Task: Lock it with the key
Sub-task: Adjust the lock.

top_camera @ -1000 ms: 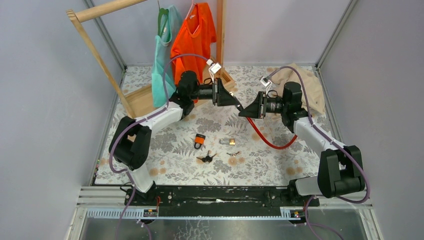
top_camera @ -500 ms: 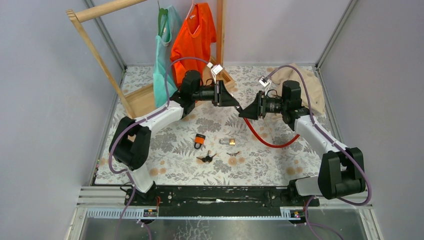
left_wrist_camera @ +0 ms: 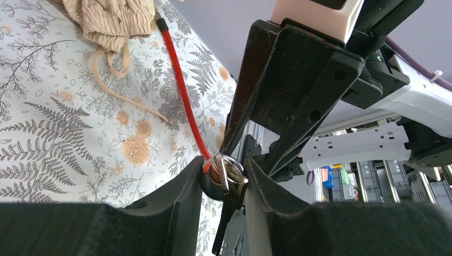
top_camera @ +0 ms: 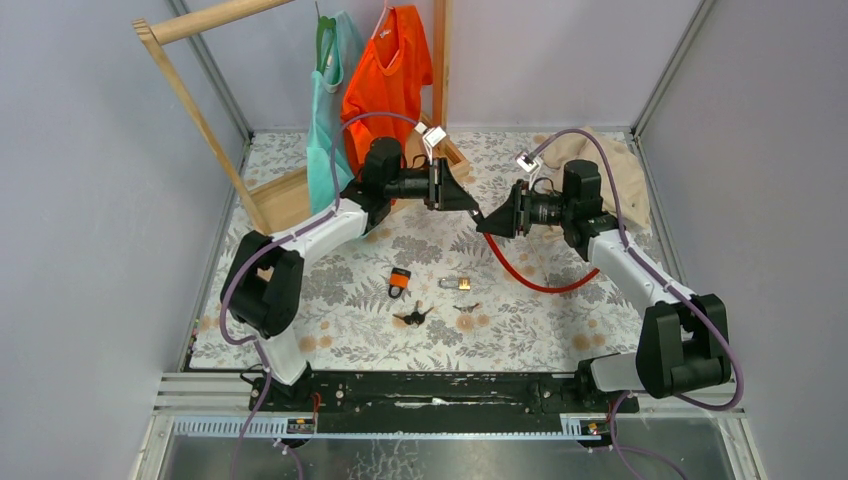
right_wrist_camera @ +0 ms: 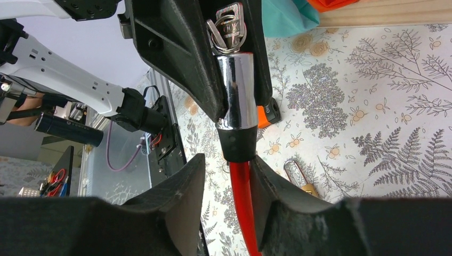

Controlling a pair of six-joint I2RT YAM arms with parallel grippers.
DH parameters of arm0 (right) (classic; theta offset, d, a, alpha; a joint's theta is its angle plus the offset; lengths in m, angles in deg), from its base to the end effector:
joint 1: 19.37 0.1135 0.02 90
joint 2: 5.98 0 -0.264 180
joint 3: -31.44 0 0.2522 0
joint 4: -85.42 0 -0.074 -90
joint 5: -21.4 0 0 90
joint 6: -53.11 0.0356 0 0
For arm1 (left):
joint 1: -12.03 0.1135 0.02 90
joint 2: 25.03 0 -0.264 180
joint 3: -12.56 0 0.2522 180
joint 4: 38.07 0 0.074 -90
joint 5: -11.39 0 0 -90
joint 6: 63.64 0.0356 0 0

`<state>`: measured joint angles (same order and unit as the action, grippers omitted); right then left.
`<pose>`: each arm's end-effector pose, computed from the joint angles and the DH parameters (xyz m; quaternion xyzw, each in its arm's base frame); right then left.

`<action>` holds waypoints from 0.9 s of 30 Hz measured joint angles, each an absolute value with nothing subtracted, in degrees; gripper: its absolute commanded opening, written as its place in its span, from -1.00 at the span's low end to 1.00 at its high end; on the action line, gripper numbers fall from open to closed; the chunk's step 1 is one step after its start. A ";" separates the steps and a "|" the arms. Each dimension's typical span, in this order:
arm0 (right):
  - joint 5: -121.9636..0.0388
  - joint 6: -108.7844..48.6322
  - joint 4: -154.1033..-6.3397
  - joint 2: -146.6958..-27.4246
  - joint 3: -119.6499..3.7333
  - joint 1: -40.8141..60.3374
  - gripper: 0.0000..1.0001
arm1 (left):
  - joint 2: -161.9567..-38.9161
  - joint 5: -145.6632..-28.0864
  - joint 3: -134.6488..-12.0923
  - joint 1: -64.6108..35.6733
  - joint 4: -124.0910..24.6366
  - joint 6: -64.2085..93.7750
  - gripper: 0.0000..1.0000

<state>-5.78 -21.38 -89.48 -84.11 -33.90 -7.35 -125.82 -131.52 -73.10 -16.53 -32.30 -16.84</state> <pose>0.2844 0.0929 0.2883 -0.2856 0.6990 0.5288 0.3876 0.3440 -0.2196 0.2915 0.1989 0.7138 -0.6147 0.2703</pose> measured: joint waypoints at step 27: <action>-9.38 -25.19 -90.93 -87.63 -36.26 -5.30 -0.01 | -128.71 -132.50 -75.33 -17.38 -34.90 -16.79 -1.00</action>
<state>-9.38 -25.19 -90.93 -87.63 -36.26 -5.30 -128.71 -132.50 -75.33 -17.38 -34.90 -16.79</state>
